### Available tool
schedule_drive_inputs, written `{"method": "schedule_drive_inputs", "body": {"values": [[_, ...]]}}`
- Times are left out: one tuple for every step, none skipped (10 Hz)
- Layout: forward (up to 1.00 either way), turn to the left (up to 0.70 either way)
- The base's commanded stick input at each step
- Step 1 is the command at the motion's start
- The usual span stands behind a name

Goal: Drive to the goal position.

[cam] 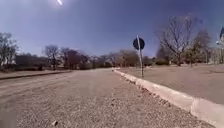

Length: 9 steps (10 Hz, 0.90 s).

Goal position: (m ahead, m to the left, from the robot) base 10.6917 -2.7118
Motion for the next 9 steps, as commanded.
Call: {"method": "schedule_drive_inputs", "body": {"values": [[0.70,0.00],[0.70,0.00],[0.70,0.00],[0.70,0.00],[0.70,0.00],[0.70,0.00],[0.70,0.00],[0.70,0.00],[0.70,0.00]]}}
